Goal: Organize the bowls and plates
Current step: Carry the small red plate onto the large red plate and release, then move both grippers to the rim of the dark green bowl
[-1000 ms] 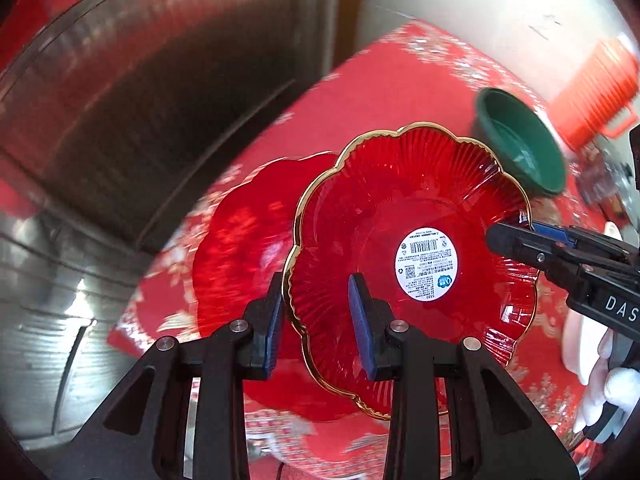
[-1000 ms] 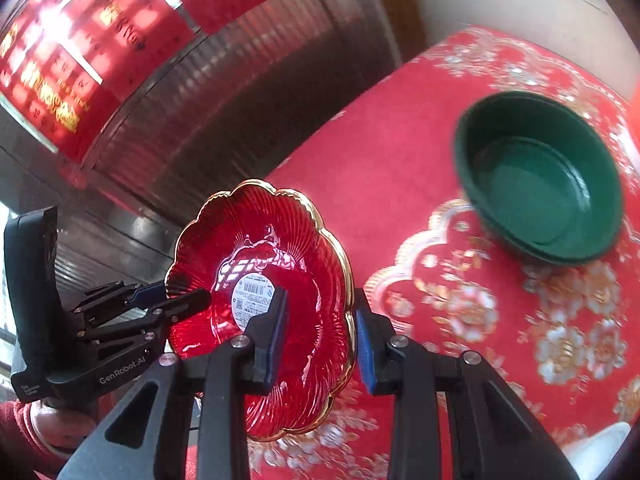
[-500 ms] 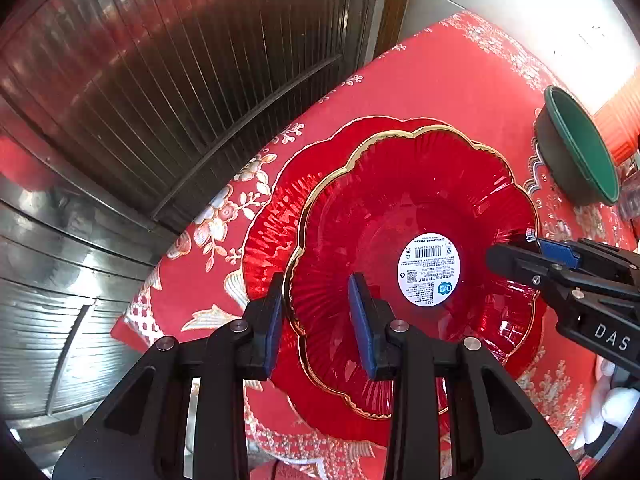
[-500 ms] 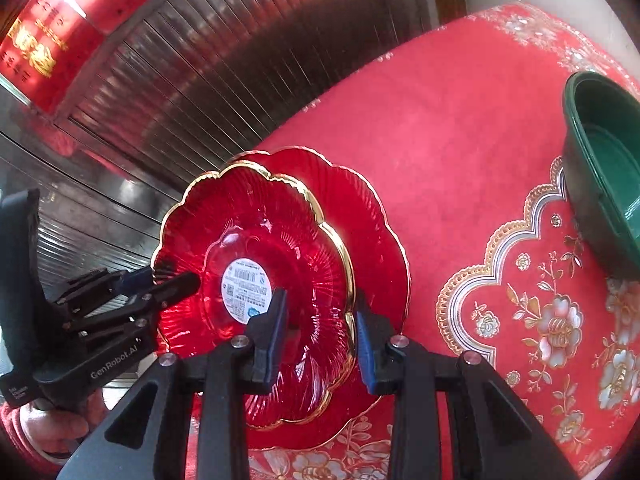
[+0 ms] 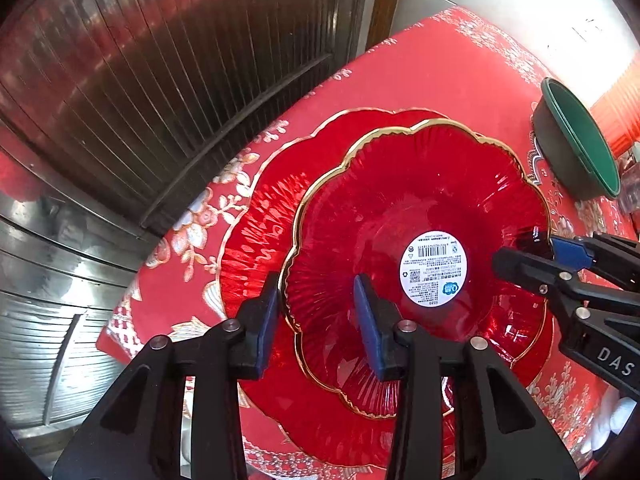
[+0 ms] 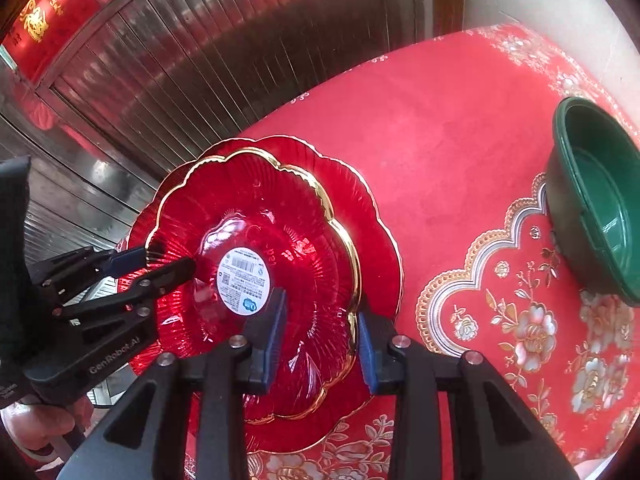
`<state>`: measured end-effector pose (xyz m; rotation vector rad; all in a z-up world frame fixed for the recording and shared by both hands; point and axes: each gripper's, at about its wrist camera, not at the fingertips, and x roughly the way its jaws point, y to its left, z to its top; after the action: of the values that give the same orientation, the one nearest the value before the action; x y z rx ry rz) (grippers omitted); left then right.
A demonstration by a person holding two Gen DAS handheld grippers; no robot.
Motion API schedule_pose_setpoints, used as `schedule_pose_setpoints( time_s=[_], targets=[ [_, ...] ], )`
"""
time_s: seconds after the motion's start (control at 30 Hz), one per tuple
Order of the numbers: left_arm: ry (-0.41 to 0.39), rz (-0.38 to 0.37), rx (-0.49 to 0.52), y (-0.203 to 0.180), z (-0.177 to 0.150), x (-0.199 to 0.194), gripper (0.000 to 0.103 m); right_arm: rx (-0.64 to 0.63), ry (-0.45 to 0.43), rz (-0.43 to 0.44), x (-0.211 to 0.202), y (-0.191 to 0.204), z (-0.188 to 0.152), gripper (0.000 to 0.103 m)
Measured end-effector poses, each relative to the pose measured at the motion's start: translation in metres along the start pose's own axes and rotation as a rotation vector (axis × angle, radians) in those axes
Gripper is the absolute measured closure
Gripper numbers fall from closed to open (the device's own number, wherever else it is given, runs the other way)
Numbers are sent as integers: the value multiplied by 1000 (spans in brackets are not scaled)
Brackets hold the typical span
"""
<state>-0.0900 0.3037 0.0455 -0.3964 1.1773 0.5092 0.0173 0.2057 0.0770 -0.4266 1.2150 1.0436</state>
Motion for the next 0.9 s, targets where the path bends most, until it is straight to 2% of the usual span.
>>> schedule_pose_setpoints(
  time_s=[0.1,0.17,0.3,0.53,0.7,0.9],
  targets=[
    [-3,10,10,-2,0,1,66,6,-7,-5,0,2,1,68],
    [-10,18,13,-2,1,1,66,17,-7,-8,-1,1,1,62],
    [-29,44,21,-2,1,-3,66,24,-15,0,-10,-8,-2,62],
    [-117,70,26,-3,7,-31,66,15,-78,-18,-38,-11,-11,62],
    [-154,37,43,-22,15,-45,66,8,-141,-41,-60,-13,-17,61],
    [-170,1,92,-59,26,-51,66,52,-180,-65,-81,-35,-26,58]
  ],
)
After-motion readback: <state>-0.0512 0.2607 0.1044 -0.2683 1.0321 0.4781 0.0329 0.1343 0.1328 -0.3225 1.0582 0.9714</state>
